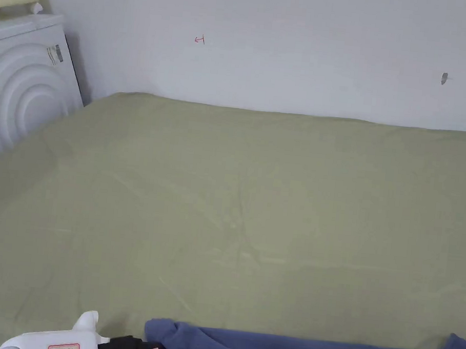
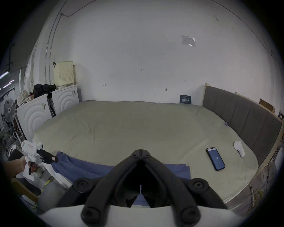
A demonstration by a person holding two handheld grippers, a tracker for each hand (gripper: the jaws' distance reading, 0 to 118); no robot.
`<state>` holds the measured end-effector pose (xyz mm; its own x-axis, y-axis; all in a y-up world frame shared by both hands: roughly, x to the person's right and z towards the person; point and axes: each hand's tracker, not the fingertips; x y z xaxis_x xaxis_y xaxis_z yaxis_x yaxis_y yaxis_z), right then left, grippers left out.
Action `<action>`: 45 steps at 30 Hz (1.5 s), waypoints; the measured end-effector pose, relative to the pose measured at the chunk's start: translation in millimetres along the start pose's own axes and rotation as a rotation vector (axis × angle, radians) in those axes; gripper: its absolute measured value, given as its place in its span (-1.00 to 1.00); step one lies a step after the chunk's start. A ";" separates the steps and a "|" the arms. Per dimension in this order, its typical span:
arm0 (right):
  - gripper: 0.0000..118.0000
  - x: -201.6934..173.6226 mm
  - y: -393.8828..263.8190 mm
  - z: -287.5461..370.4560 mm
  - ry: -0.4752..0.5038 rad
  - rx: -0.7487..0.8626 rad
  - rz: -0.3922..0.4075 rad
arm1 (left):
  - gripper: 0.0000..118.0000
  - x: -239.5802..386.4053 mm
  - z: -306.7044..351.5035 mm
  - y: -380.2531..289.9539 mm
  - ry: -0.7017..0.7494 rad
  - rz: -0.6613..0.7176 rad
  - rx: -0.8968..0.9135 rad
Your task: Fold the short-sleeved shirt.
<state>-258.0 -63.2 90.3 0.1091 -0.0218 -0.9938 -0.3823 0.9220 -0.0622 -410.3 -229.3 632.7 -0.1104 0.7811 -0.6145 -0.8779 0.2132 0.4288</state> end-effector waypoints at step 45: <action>-1.00 68.2 -3.7 59.7 -0.089 0.025 -0.118 | -0.99 188.3 -147.2 -91.7 -0.260 -0.182 -0.122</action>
<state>-194.3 -45.0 28.3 0.2335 -0.0973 -0.9675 -0.3392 0.9243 -0.1748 -419.2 -188.2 380.2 0.1618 0.8635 -0.4778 -0.9232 0.3035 0.2358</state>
